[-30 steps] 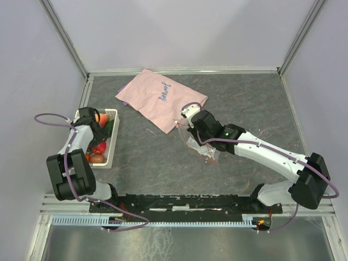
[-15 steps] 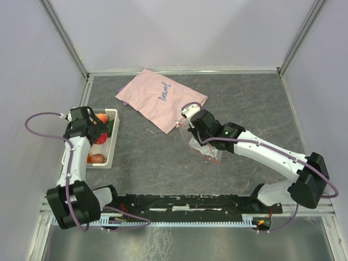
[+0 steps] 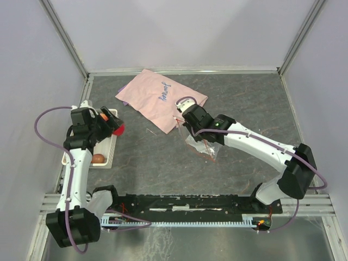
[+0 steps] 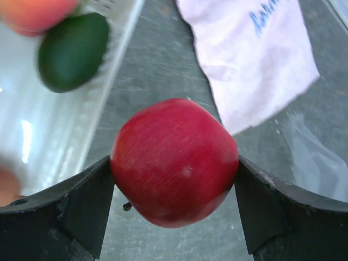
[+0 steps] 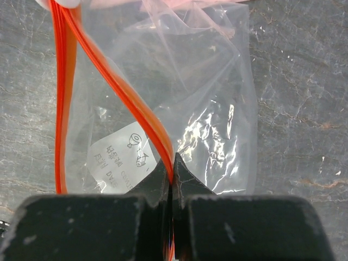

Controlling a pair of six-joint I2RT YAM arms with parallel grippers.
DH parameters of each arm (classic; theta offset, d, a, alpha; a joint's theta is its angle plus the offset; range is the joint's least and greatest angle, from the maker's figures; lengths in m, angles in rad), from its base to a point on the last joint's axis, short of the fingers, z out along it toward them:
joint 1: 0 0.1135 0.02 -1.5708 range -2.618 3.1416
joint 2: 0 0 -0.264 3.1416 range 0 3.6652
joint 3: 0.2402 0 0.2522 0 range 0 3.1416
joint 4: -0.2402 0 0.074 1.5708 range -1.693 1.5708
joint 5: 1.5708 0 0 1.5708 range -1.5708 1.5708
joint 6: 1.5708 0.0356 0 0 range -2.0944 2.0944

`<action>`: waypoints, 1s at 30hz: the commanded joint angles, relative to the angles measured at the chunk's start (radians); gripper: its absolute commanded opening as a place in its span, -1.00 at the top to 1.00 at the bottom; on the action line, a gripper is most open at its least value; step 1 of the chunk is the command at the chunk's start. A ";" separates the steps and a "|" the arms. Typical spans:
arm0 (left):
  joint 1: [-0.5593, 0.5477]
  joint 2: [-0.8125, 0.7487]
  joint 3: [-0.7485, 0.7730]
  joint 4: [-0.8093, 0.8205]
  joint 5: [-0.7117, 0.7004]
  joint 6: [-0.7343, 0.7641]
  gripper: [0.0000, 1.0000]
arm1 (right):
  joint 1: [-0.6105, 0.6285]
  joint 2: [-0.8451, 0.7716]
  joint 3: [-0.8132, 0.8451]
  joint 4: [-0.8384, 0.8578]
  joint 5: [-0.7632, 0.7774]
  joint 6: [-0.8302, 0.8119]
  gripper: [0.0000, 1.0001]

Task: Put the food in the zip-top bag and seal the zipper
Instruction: Pick up the fake fruit from the bin, then place the fake fruit in the zipper food storage bag.

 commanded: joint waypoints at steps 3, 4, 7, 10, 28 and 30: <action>-0.120 -0.024 0.032 0.072 0.180 0.029 -0.07 | 0.004 0.021 0.054 -0.003 0.026 0.068 0.97; -0.145 -0.028 0.029 0.084 0.195 0.018 -0.07 | 0.003 0.024 0.056 -0.002 0.019 0.075 0.97; -0.224 -0.051 0.005 0.149 0.213 -0.025 -0.07 | 0.003 0.038 0.063 0.010 -0.004 0.095 0.97; -0.323 -0.092 -0.038 0.236 0.211 -0.096 -0.07 | 0.003 0.049 0.063 0.028 -0.026 0.112 0.97; -0.771 -0.041 -0.175 0.683 0.055 -0.340 -0.05 | 0.004 0.017 -0.040 0.240 -0.091 0.191 0.97; -0.806 -0.026 -0.187 0.737 0.044 -0.354 -0.05 | 0.004 0.018 -0.046 0.247 -0.103 0.196 0.97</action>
